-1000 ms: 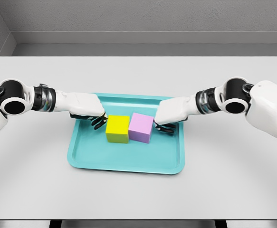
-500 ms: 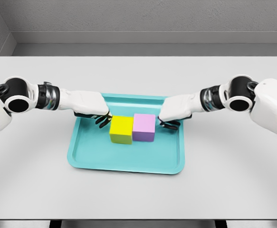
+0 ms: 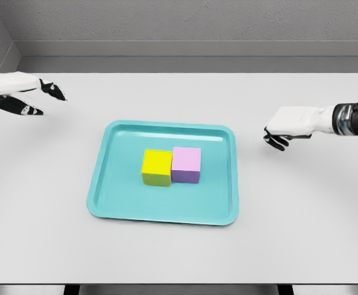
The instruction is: Push two cubes
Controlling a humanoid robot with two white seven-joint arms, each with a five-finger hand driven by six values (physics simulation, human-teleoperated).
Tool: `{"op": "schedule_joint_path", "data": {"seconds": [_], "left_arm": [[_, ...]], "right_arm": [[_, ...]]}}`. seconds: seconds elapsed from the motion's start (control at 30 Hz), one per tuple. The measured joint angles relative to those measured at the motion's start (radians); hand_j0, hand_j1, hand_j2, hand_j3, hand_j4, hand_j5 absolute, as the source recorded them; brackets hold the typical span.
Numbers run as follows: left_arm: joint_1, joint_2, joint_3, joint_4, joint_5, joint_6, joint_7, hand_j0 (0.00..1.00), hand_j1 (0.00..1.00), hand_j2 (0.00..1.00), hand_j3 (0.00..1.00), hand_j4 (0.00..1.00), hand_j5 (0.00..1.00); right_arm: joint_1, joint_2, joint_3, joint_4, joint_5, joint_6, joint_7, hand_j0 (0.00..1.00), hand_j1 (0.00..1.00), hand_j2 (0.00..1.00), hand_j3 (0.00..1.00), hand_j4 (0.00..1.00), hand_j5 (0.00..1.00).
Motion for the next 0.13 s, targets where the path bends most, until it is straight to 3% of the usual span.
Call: {"op": "schedule_joint_path", "data": {"seconds": [0.13], "left_arm": [[0.000,-0.007,0.031,0.090,0.042,0.000,0.000,1.00,1.00,1.00,1.00,1.00,1.00]], "right_arm": [[0.038,-0.074,-0.156,0.007,-0.006,0.001,0.000,1.00,1.00,1.00,1.00,1.00,1.00]]}}
